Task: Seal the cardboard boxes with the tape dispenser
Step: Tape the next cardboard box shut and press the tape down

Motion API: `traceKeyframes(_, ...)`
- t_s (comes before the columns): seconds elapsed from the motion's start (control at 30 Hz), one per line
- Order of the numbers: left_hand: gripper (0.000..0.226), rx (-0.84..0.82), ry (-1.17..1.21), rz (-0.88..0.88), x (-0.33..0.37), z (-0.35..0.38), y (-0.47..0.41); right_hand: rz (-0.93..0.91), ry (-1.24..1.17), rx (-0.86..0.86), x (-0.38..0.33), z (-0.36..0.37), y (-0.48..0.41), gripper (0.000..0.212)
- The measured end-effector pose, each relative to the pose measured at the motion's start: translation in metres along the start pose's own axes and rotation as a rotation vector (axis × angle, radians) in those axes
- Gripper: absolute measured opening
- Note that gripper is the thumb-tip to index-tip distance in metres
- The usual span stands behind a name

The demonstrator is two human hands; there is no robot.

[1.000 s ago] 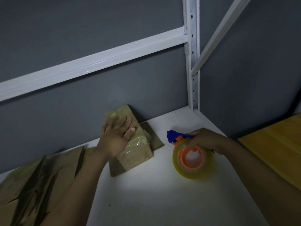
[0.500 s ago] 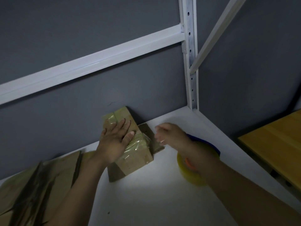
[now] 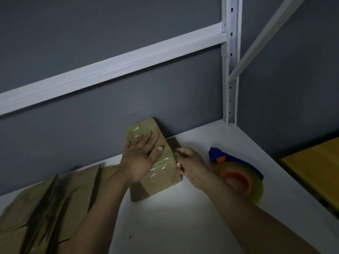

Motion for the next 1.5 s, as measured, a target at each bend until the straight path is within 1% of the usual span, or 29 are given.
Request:
traceKeyframes(0.07,0.091,-0.006,-0.005,-0.001,-0.002,0.000,0.001,0.059,0.119,-0.006,0.007,0.009,0.004,0.016)
traceKeyframes(0.13,0.084,-0.014,-0.011,-0.001,-0.002,0.000,0.003,0.161,0.158,-0.006,0.013,0.012,0.009,0.016)
traceKeyframes(0.17,0.079,-0.015,-0.002,-0.001,-0.001,-0.001,0.003,0.165,0.184,-0.001,0.011,0.012,0.010,0.017)
traceKeyframes(0.23,0.074,-0.006,0.040,0.001,0.001,-0.003,0.003,0.040,0.315,0.059,0.005,0.007,0.004,0.021)
traceKeyframes(0.27,0.074,-0.005,0.057,0.002,0.002,-0.003,0.004,-0.053,0.314,0.095,0.000,0.006,0.002,0.023)
traceKeyframes(0.3,0.074,-0.004,0.067,0.007,0.003,-0.002,0.005,-0.113,0.254,0.105,-0.003,0.008,0.002,0.026)
traceKeyframes(0.33,0.073,0.001,0.075,0.013,0.004,-0.001,0.006,-0.132,0.169,0.083,-0.005,0.013,0.002,0.030)
traceKeyframes(0.4,0.067,0.034,0.111,0.011,0.003,-0.001,0.007,-0.047,0.039,0.006,0.003,0.022,0.003,0.046)
traceKeyframes(0.43,0.061,0.076,0.174,0.009,0.002,0.000,0.008,0.012,0.013,-0.006,0.008,0.026,0.004,0.053)
traceKeyframes(0.5,0.044,0.249,0.435,0.040,0.000,0.001,0.011,0.070,0.045,0.015,0.011,0.029,0.007,0.054)
traceKeyframes(0.53,0.030,0.361,0.573,0.071,0.000,0.002,0.014,0.074,0.122,0.024,0.008,0.027,0.007,0.050)
traceKeyframes(0.57,0.015,0.459,0.678,0.088,0.002,0.002,0.018,0.031,0.236,0.034,0.004,0.024,0.006,0.043)
traceKeyframes(0.6,0.007,0.530,0.758,0.085,0.004,0.003,0.022,-0.061,0.375,0.041,0.000,0.019,0.005,0.036)
traceKeyframes(0.63,0.014,0.581,0.822,0.075,0.005,0.004,0.026,-0.201,0.533,0.035,-0.005,0.014,0.007,0.037)
traceKeyframes(0.7,0.028,0.605,0.941,0.077,0.000,0.005,0.032,-0.479,0.821,-0.043,-0.012,0.007,0.013,0.046)
traceKeyframes(0.73,0.032,0.586,0.982,0.101,-0.006,0.006,0.034,-0.562,0.954,-0.114,-0.015,0.004,0.016,0.047)
traceKeyframes(0.77,0.033,0.547,1.003,0.142,-0.014,0.007,0.037,-0.603,1.070,-0.190,-0.016,0.000,0.017,0.049)
traceKeyframes(0.83,0.029,0.426,0.978,0.252,-0.034,0.012,0.046,-0.583,1.255,-0.288,-0.022,-0.013,0.015,0.060)
traceKeyframes(0.87,0.027,0.355,0.920,0.312,-0.043,0.012,0.051,-0.567,1.322,-0.318,-0.026,-0.018,0.012,0.065)
traceKeyframes(0.97,0.030,0.144,0.711,0.450,-0.064,0.011,0.062,-0.599,1.456,-0.371,-0.041,-0.020,0.005,0.068)
traceKeyframes(1.03,0.047,0.036,0.617,0.463,-0.069,0.011,0.062,-0.615,1.508,-0.367,-0.047,-0.017,0.003,0.066)
traceKeyframes(1.07,0.055,0.038,0.606,0.444,-0.069,0.012,0.061,-0.619,1.522,-0.363,-0.048,-0.016,0.001,0.066)
traceKeyframes(1.13,0.058,0.164,0.600,0.419,-0.068,0.014,0.058,-0.620,1.549,-0.353,-0.045,-0.012,-0.002,0.065)
traceKeyframes(1.2,0.055,0.334,0.545,0.444,-0.062,0.021,0.057,-0.646,1.552,-0.316,-0.038,-0.008,-0.005,0.064)
traceKeyframes(1.27,0.046,0.462,0.453,0.428,-0.053,0.026,0.056,-0.668,1.539,-0.273,-0.034,-0.003,-0.006,0.066)
traceKeyframes(1.33,0.049,0.496,0.405,0.345,-0.045,0.029,0.057,-0.632,1.507,-0.278,-0.033,-0.002,-0.005,0.071)
traceKeyframes(1.4,0.056,0.445,0.444,0.320,-0.043,0.027,0.058,-0.564,1.433,-0.324,-0.038,-0.002,-0.002,0.072)
traceKeyframes(1.43,0.053,0.444,0.463,0.338,-0.043,0.024,0.059,-0.557,1.382,-0.333,-0.041,-0.001,-0.002,0.065)
traceKeyframes(1.5,0.035,0.488,0.482,0.353,-0.042,0.017,0.058,-0.600,1.300,-0.285,-0.048,0.005,-0.004,0.049)
Point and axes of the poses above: each hand's wrist, its own y-axis away from the middle knuckle, its own z-axis out of the palm, x = y × z, the point moved 2 cm from there along -y, towards the middle knuckle, and after that the axes turned 12 degrees about -x, right-handed, at the moved point
